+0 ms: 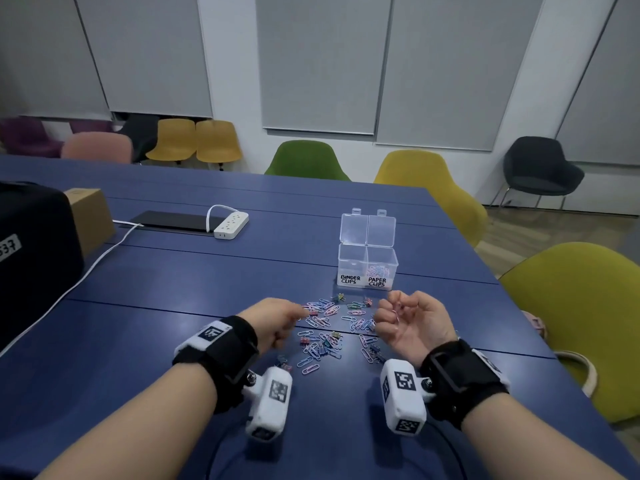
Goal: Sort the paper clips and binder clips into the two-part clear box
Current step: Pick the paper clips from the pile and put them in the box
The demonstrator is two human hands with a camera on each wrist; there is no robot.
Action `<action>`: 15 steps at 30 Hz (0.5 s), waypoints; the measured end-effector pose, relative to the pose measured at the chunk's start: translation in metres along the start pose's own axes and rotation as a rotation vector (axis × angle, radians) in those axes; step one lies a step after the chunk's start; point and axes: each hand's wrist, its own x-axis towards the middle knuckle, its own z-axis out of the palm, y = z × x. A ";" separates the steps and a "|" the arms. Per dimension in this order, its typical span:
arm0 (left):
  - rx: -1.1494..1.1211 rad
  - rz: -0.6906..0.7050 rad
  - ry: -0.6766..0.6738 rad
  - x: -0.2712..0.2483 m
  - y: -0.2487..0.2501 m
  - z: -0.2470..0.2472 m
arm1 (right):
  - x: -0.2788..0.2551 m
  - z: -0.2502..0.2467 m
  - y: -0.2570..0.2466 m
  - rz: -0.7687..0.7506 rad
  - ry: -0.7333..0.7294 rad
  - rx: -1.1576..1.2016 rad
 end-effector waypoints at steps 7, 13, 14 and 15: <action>1.041 0.066 -0.016 -0.004 -0.008 0.019 | 0.010 0.001 -0.001 0.180 0.356 -0.842; 1.323 0.077 -0.048 0.001 -0.004 0.031 | 0.014 0.014 0.008 0.172 0.170 -2.215; 1.345 0.072 -0.054 0.003 -0.004 0.032 | 0.016 0.014 0.010 0.188 0.165 -2.259; 1.353 0.063 -0.053 0.004 -0.005 0.032 | 0.019 0.015 0.011 0.211 0.165 -2.276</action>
